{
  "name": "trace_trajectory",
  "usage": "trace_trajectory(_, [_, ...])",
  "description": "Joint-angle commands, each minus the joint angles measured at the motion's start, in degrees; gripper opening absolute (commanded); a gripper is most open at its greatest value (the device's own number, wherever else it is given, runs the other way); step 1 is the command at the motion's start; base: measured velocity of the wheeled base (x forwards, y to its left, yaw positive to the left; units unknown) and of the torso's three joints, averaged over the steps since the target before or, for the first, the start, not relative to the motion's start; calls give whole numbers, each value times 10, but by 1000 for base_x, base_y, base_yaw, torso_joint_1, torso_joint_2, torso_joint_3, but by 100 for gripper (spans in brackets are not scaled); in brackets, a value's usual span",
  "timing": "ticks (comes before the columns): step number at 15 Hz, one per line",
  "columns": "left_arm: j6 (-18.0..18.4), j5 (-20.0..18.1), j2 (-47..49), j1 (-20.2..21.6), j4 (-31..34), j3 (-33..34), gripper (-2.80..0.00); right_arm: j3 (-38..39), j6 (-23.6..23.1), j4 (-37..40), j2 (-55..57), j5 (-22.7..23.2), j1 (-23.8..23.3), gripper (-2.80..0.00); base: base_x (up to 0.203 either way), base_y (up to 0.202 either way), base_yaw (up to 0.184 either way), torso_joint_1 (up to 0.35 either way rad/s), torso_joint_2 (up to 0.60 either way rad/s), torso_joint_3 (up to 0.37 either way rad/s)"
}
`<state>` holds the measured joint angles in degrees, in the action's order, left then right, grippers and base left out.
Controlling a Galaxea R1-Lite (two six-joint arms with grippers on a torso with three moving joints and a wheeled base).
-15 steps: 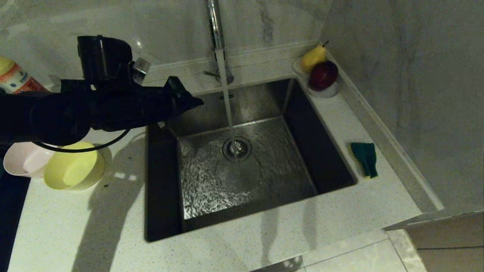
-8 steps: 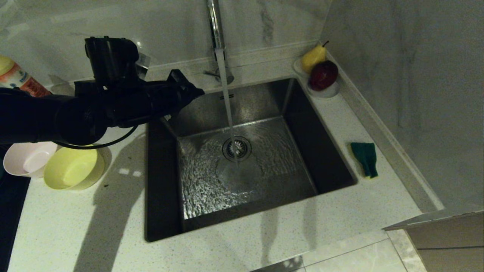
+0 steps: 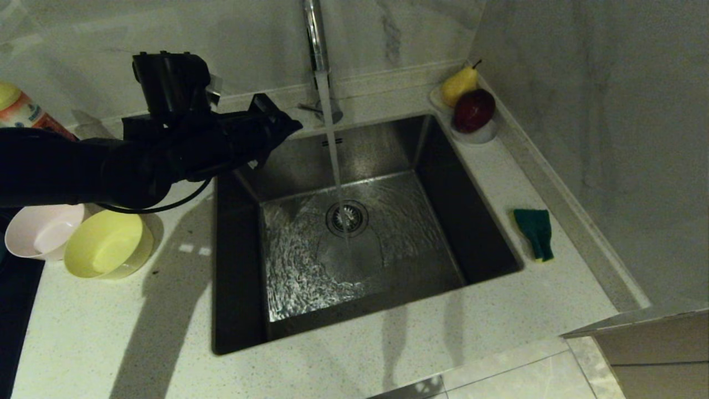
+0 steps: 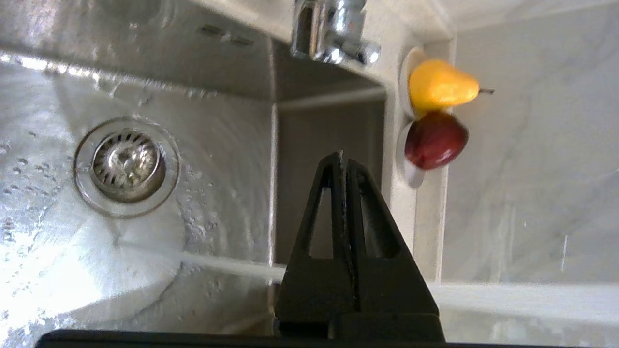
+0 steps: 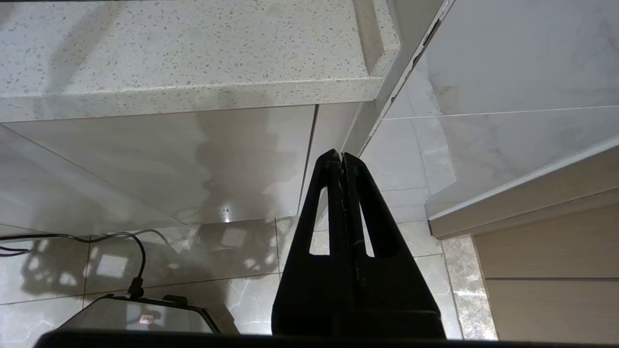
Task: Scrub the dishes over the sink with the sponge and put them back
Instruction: Turn off the faucet
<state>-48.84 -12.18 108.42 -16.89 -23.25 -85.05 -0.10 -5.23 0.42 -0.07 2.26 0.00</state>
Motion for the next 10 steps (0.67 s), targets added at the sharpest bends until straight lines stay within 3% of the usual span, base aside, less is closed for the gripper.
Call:
trace_trajectory(1, [-3,14,13,-1,-1,-21,-280,0,0,0,0,0,0,-280,0,0,0,0,0,0])
trace_trajectory(4, [-3,36,34,-1,-7,-40,-280,0,0,0,0,0,0,-280,0,0,0,0,0,0])
trace_trajectory(10, [-8,37,60,-3,-30,-72,-280,0,0,0,0,0,0,-280,0,0,0,0,0,0])
